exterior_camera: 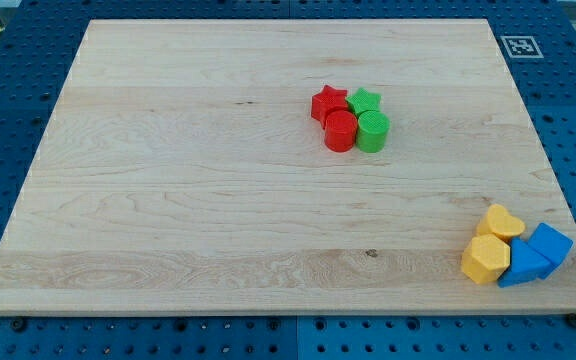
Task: Move the blue cube and yellow heart slightly to the left
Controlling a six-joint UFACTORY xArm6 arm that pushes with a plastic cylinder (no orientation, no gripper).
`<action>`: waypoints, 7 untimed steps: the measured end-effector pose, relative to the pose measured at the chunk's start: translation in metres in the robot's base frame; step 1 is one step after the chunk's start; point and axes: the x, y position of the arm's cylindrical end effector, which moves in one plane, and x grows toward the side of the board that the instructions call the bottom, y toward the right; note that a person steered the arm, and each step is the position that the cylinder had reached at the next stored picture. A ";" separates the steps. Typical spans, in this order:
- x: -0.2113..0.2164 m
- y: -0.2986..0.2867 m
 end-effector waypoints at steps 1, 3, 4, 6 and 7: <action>0.003 -0.063; -0.034 -0.069; -0.031 -0.065; -0.025 -0.018; -0.033 -0.016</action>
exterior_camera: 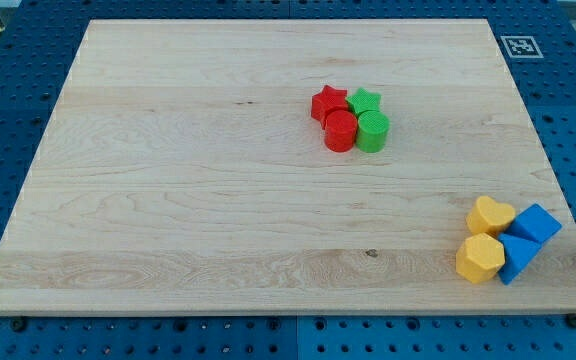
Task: Move the blue cube and yellow heart slightly to the left
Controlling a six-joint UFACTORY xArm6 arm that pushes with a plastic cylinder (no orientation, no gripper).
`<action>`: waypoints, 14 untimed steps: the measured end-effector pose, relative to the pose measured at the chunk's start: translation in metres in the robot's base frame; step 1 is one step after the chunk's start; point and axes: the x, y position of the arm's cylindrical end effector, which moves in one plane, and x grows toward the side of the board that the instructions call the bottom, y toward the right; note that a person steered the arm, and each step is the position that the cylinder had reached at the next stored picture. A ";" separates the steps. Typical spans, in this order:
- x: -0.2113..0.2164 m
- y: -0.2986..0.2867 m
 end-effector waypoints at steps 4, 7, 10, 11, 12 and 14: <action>-0.033 -0.074; -0.006 -0.043; 0.037 -0.084; 0.026 -0.092; 0.026 -0.090; 0.014 -0.096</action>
